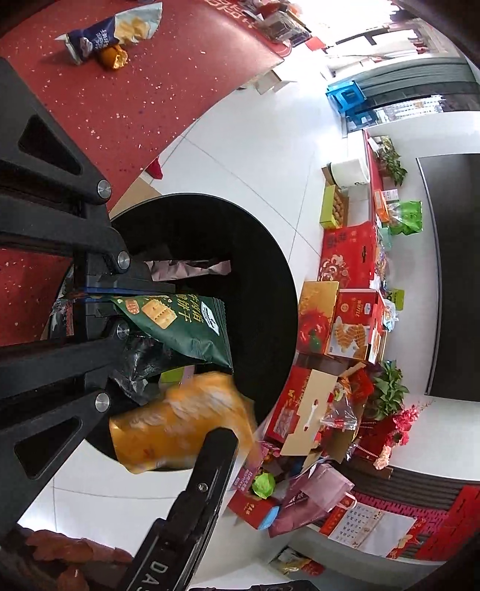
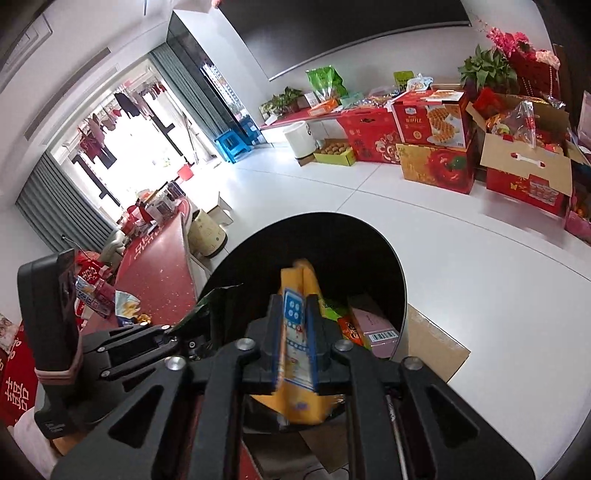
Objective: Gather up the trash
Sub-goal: 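Carry the green packet and yellow chip bag over the bin and open both tools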
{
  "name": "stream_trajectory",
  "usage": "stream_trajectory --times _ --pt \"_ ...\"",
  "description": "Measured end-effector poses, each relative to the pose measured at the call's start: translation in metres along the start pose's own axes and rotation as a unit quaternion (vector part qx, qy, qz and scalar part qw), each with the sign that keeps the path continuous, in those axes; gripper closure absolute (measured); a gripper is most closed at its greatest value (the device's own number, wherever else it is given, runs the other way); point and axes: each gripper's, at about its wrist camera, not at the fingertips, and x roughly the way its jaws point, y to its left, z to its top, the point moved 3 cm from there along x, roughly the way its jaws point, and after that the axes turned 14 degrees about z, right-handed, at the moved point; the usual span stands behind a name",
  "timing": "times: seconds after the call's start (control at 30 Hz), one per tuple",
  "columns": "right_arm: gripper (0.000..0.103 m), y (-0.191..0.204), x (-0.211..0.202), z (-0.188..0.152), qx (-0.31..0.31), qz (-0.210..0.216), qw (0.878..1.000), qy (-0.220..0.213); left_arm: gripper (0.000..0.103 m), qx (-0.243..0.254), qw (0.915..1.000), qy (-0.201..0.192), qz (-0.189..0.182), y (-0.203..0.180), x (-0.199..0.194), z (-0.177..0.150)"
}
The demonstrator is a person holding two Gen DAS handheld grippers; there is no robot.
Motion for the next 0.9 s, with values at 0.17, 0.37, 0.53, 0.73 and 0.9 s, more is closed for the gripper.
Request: stream_trajectory --times 0.17,0.37,0.53,0.73,0.9 --pt "0.058 -0.002 -0.009 -0.001 0.007 0.007 1.0 -0.01 0.002 0.004 1.0 0.002 0.005 -0.004 0.004 0.0" --pt "0.058 -0.008 -0.036 -0.01 0.02 0.003 0.999 -0.025 0.002 0.008 0.9999 -0.007 0.007 -0.01 0.002 0.004" --pt "0.058 -0.014 -0.062 -0.016 0.033 -0.006 0.999 -0.041 0.002 0.005 0.9996 -0.022 -0.014 -0.018 -0.006 0.007" --pt "0.058 -0.01 -0.081 -0.018 0.03 -0.015 0.998 -0.054 0.0 -0.013 0.999 -0.039 -0.016 -0.021 -0.009 0.008" --pt "0.058 -0.006 -0.087 -0.02 0.028 -0.014 0.998 -0.057 0.0 -0.024 0.9978 -0.056 -0.028 -0.019 -0.012 0.013"
